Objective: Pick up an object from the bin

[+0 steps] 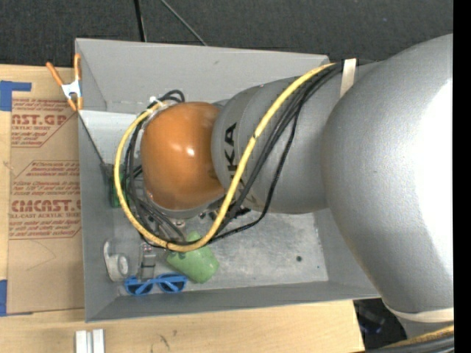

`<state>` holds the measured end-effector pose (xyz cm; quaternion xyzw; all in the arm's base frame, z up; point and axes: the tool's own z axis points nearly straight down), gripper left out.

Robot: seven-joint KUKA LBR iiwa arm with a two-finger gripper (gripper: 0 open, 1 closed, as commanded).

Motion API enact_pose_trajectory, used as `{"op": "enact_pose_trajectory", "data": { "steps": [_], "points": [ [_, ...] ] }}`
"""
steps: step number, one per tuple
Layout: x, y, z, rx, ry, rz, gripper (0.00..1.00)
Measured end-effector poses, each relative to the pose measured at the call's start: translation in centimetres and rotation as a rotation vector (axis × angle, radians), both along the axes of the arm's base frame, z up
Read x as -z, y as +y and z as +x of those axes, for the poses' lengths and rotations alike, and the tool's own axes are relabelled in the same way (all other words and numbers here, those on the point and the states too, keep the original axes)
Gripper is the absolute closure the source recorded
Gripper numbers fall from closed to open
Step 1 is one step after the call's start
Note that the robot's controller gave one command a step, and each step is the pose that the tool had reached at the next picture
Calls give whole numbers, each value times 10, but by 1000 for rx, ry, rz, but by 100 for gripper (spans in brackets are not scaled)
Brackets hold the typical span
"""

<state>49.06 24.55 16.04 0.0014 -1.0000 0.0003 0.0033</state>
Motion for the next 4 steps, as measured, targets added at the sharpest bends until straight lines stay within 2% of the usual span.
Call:
{"op": "enact_pose_trajectory", "data": {
  "steps": [1,2,3,4],
  "points": [
    [39,-42,35,-44,-5,-1,0],
    [82,-104,-9,-156,-11,2,0],
    [81,-100,-10,-161,-5,3,100],
    [-12,-136,-2,-90,-14,2,100]
  ]
}}
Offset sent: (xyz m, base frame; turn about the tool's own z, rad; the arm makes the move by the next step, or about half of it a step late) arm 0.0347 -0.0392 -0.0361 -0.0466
